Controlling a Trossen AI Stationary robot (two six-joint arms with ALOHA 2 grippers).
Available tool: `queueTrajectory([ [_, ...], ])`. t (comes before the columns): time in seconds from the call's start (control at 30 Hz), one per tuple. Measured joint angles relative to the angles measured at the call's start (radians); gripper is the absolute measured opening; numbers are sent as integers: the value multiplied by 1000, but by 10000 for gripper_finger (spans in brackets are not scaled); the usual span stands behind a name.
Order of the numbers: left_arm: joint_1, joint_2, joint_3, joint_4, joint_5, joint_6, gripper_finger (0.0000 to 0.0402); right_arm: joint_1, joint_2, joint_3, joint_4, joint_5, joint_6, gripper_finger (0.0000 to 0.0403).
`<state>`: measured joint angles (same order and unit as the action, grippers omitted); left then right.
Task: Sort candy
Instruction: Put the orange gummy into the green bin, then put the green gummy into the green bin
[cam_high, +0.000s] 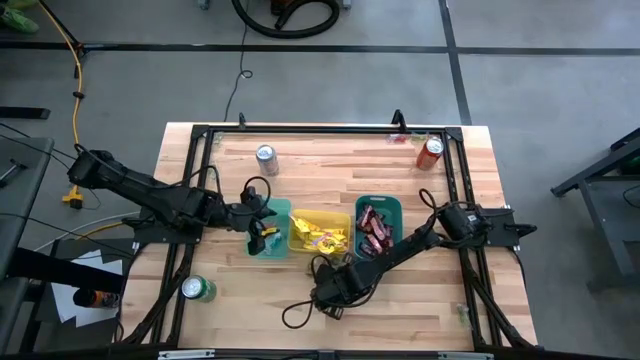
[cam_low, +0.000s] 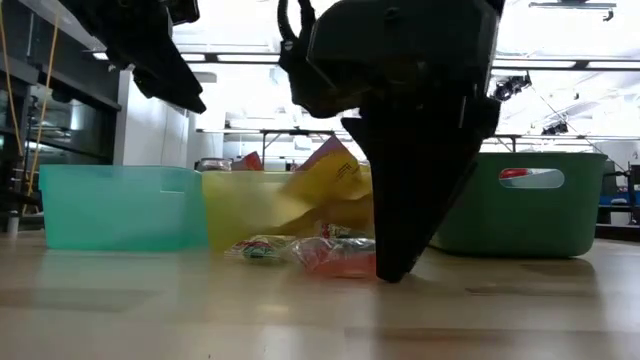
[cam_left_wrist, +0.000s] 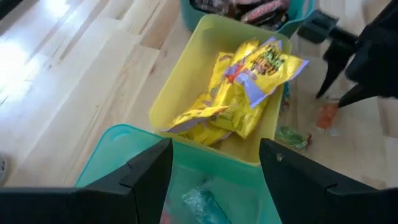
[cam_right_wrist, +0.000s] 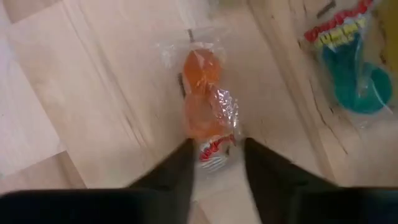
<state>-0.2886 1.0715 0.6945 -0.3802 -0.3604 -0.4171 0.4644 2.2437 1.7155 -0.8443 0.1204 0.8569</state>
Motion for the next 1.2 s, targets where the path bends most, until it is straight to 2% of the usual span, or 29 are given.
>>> queueTrajectory([
  [0.07, 0, -23, 2, 22, 8, 0, 227, -1, -1, 28, -6, -3, -28, 37],
  [0.1, 0, -39, 13, 21, 13, 0, 227, -3, -10, 47, -13, -5, -44, 19],
  [0.2, 0, -105, 81, -8, 14, 5, 227, -12, -65, 112, -17, 18, -99, 18],
  [0.4, 0, -239, 244, -5, -50, 101, 227, -69, -99, 235, 97, 172, -334, 5],
  [0.57, 0, -315, 288, 109, -152, 213, 227, -175, -45, 234, 327, 154, -446, 3],
  [0.73, 0, -369, 288, 165, -195, 231, 227, -260, 27, 232, 444, 137, -411, 3],
  [0.93, 0, -386, 288, 162, -195, 186, 227, -301, 60, 231, 425, 31, -342, 40],
  [1.13, 0, -385, 288, 160, -194, 185, 227, -291, 60, 276, 397, 37, -419, 141],
  [1.2, 0, -384, 288, 159, -194, 185, 227, -289, 59, 323, 324, 27, -455, 176],
])
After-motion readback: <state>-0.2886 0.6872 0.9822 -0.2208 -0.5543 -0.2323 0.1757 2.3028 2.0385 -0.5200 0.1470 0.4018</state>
